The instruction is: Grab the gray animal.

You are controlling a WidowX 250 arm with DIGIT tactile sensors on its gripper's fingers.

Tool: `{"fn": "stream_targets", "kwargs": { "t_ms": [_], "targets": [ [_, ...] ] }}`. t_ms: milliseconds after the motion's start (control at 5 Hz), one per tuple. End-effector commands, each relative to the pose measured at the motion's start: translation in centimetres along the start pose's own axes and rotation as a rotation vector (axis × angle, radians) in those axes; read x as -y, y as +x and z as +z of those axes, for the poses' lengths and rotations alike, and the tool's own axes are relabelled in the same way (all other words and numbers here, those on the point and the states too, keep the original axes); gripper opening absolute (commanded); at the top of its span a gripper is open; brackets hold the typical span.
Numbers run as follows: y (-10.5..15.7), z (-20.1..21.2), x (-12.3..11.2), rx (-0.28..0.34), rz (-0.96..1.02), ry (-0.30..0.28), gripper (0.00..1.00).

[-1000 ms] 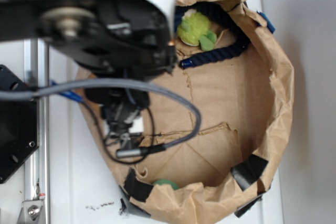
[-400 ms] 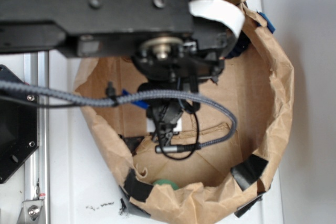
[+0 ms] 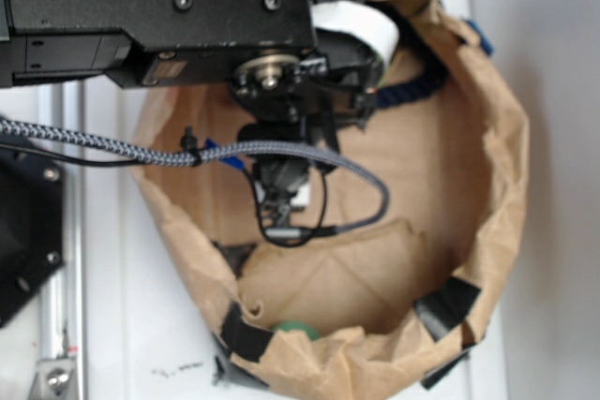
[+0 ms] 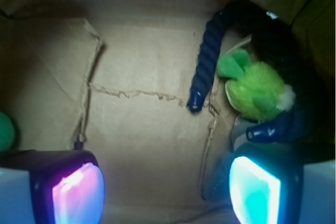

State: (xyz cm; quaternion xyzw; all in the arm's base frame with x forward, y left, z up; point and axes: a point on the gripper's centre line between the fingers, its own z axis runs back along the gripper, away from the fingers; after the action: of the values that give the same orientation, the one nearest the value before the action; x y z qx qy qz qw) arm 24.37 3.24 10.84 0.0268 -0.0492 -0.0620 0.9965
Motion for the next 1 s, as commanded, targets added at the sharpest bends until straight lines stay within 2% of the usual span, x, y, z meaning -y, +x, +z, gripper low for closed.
{"fn": "stream_targets", "kwargs": {
  "t_ms": [0, 200, 400, 800],
  "targets": [
    [-1.1, -2.5, -1.0, -0.014, 0.021, 0.079, 1.0],
    [-1.3, -3.0, -1.8, -0.027, 0.052, 0.095, 1.0],
    [-1.1, -2.5, -3.6, -0.026, 0.108, 0.095, 1.0],
    [-1.7, -1.0, -5.2, 0.016, 0.157, 0.141, 1.0]
  ]
}}
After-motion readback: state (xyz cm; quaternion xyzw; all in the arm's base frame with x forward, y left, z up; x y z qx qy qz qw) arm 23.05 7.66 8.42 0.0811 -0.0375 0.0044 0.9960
